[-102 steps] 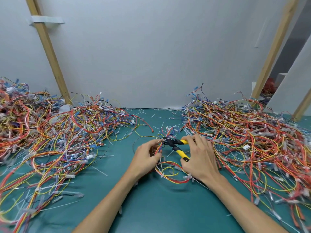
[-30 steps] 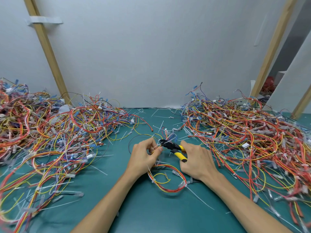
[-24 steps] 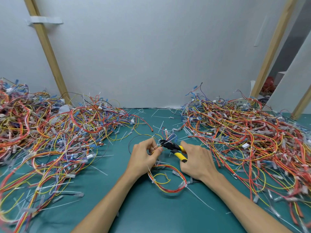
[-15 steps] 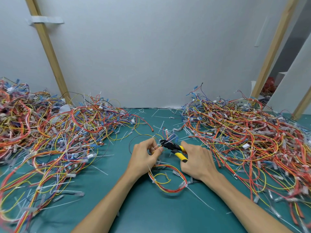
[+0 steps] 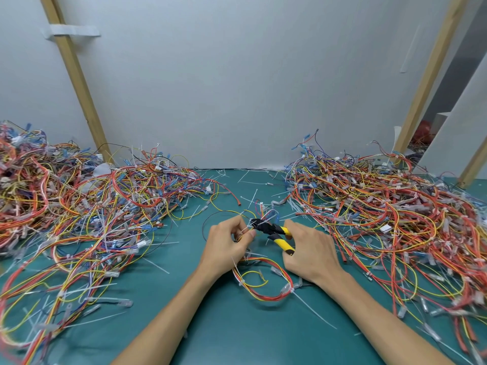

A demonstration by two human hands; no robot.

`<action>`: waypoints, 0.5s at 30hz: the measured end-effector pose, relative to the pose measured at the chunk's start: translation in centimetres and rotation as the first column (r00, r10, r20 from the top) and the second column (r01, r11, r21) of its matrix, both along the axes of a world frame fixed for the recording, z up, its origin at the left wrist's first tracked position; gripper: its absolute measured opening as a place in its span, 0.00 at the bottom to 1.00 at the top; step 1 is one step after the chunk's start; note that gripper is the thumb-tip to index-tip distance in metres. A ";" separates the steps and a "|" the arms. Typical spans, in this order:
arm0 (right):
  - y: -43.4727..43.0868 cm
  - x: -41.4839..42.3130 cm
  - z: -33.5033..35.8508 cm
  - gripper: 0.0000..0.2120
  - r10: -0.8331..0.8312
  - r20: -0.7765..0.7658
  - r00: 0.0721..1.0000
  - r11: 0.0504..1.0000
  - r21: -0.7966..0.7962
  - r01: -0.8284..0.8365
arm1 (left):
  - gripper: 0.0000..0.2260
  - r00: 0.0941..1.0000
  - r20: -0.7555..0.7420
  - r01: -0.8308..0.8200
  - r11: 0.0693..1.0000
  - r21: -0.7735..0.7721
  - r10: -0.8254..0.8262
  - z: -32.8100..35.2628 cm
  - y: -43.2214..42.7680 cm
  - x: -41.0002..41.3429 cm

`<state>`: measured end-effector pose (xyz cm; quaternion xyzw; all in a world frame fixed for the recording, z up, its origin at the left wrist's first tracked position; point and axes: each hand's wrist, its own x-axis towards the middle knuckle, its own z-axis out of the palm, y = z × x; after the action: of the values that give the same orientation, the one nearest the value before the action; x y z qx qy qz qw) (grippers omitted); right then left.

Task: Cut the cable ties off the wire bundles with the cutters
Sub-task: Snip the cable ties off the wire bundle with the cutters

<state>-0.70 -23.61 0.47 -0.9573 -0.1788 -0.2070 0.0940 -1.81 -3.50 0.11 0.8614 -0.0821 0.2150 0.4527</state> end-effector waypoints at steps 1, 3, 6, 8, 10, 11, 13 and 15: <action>0.0 0.0 0.0 0.11 -0.001 0.008 1.000 1.000 -0.009 0.001 | 0.13 1.000 -0.004 -0.001 1.000 -0.001 0.001 0.0 0.0 0.0; 0.0 0.1 0.0 0.14 -0.002 0.010 1.000 1.000 -0.024 0.002 | 0.13 1.000 -0.009 -0.005 1.000 -0.004 0.005 0.0 0.0 0.1; -0.1 0.3 -0.1 0.19 0.005 -0.006 1.000 0.999 -0.031 -0.005 | 0.12 1.000 -0.016 -0.005 1.000 -0.006 0.005 0.0 0.0 0.0; -0.1 0.4 -0.1 0.20 0.005 -0.020 1.000 1.000 -0.030 -0.005 | 0.12 1.000 -0.017 -0.004 1.000 -0.006 0.004 0.0 0.0 0.0; -0.1 0.4 -0.1 0.20 0.008 -0.033 0.999 1.000 -0.030 -0.009 | 0.13 1.000 -0.018 -0.007 1.000 -0.002 0.007 0.0 0.0 0.0; -0.1 0.4 -0.1 0.19 0.010 -0.042 0.999 0.999 -0.031 -0.012 | 0.13 1.000 -0.018 -0.007 1.000 0.000 0.007 0.0 0.0 0.0; -0.2 0.3 0.0 0.16 0.014 -0.062 0.998 1.000 -0.018 -0.016 | 0.13 1.000 -0.021 -0.006 1.000 0.000 0.006 0.0 0.0 0.0; -0.1 0.3 0.1 0.11 0.014 -0.080 0.997 1.000 -0.003 -0.014 | 0.13 1.000 -0.021 -0.005 1.000 -0.003 0.005 0.0 0.0 0.0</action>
<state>-0.43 -23.74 0.59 -0.9637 -0.1819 -0.1674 0.1009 -1.81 -3.50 0.12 0.8632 -0.0752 0.2073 0.4542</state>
